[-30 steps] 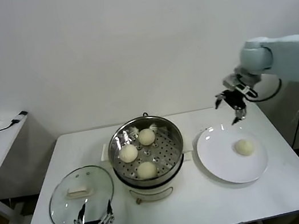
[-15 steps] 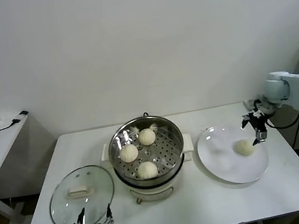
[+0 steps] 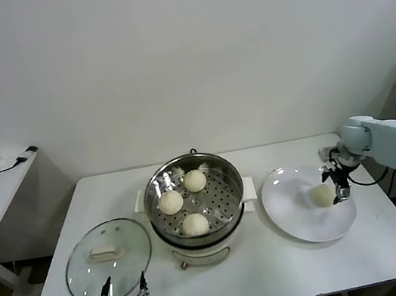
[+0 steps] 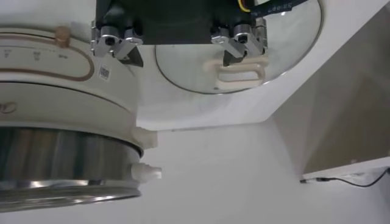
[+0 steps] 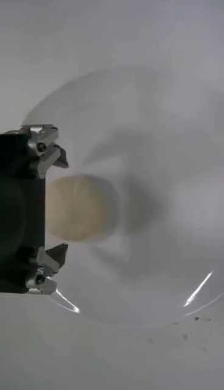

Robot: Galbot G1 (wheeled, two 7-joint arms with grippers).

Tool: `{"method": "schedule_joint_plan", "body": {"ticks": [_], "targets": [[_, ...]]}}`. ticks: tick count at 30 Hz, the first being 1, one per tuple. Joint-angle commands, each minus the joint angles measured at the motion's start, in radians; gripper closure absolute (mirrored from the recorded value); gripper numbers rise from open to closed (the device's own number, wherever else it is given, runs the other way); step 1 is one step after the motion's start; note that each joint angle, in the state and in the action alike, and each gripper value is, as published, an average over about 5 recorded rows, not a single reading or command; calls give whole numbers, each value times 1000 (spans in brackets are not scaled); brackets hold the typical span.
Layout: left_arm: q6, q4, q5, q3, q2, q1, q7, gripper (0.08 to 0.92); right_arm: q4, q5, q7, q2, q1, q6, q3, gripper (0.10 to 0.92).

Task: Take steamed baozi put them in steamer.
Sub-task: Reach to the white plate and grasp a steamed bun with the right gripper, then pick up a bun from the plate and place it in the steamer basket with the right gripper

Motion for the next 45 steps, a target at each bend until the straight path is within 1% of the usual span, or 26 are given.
{"method": "schedule_joint_plan", "body": {"ticks": [1,6,8,11,15,19,22,25,28,32,35,45], "targets": [[-1,0,0,-1,1,2,0,177,-68,-17,7,43,-66,-9,50,263],[-2,-4,1,-1,1,5,-1,177,-37,-12,14,24,-42,-11,51,387],[-3,-5,3,0,0,6,-1,177,-2,2,11,5,-7,-15,38,408],[-5,-8,7,4,-2,8,-1,177,74,61,10,-27,99,-30,-20,416],[-4,-17,11,8,-5,12,0,177,234,226,18,-44,371,-65,-215,417],[0,-25,14,11,-5,9,1,177,404,430,35,0,671,-113,-406,416],[3,-32,15,13,-2,5,3,177,503,580,52,63,835,-152,-451,415],[5,-37,15,17,1,0,4,177,583,685,86,130,911,-197,-445,414],[7,-41,14,22,1,-5,4,177,650,752,136,189,922,-243,-419,414],[7,-48,13,30,-2,-8,4,177,704,790,200,258,874,-290,-395,414],[5,-49,11,32,-1,-10,4,177,706,784,239,303,799,-309,-383,414],[7,-42,6,31,2,-17,5,177,578,674,282,402,553,-325,-350,414]]}}
